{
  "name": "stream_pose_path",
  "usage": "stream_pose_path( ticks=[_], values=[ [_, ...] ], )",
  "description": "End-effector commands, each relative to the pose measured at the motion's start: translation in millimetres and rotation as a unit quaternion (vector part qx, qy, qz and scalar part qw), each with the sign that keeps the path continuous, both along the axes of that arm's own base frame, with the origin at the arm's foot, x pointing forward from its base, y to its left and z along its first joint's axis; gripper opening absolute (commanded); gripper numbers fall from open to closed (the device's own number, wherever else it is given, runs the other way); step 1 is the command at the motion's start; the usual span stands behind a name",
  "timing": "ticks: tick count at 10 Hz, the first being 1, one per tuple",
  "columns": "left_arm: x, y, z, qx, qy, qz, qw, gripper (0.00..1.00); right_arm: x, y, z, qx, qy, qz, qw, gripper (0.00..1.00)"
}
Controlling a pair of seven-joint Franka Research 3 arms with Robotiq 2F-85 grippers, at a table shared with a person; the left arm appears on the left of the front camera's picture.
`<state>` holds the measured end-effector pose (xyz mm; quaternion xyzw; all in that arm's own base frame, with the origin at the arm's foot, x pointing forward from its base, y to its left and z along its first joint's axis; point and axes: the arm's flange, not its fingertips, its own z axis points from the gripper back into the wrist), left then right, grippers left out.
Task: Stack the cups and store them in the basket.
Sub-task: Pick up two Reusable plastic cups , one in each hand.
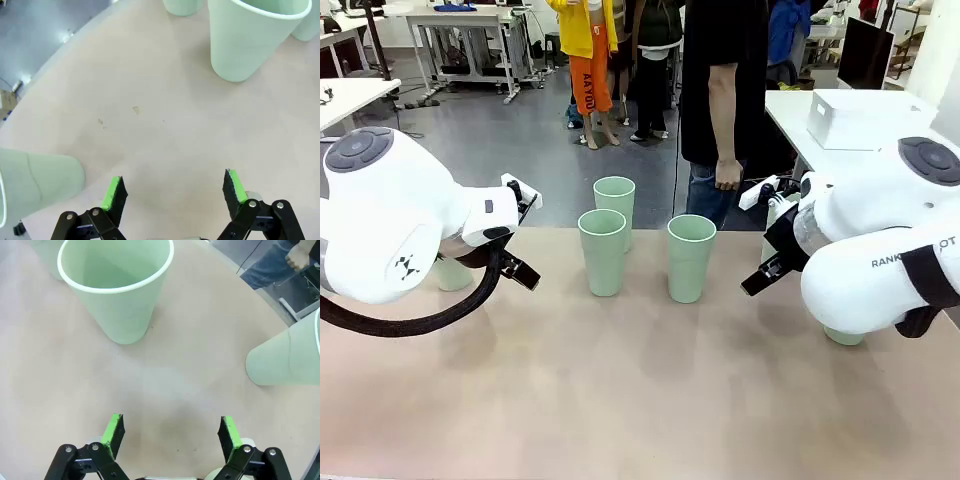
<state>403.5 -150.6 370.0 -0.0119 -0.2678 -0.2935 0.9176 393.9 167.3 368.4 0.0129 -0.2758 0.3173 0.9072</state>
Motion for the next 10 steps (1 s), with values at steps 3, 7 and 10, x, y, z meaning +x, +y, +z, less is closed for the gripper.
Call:
stream_pose_path(
  ticks=[3, 7, 10],
  values=[
    [0.0, 0.0, 0.1, 0.0, 0.0, 0.0, 1.0, 1.0, 0.0, 0.0, 0.0, 0.0, 0.0, 0.0, 1.0, 1.0],
    [0.0, 0.0, 0.1, 0.0, 0.0, 0.0, 1.0, 1.0, 0.0, 0.0, 0.0, 0.0, 0.0, 0.0, 1.0, 1.0],
    [0.0, 0.1, 0.0, 0.0, 0.0, 0.0, 1.0, 1.0, -0.1, 0.1, 0.0, -0.001, 0.0, 0.001, 1.0, 1.0]
  ],
)
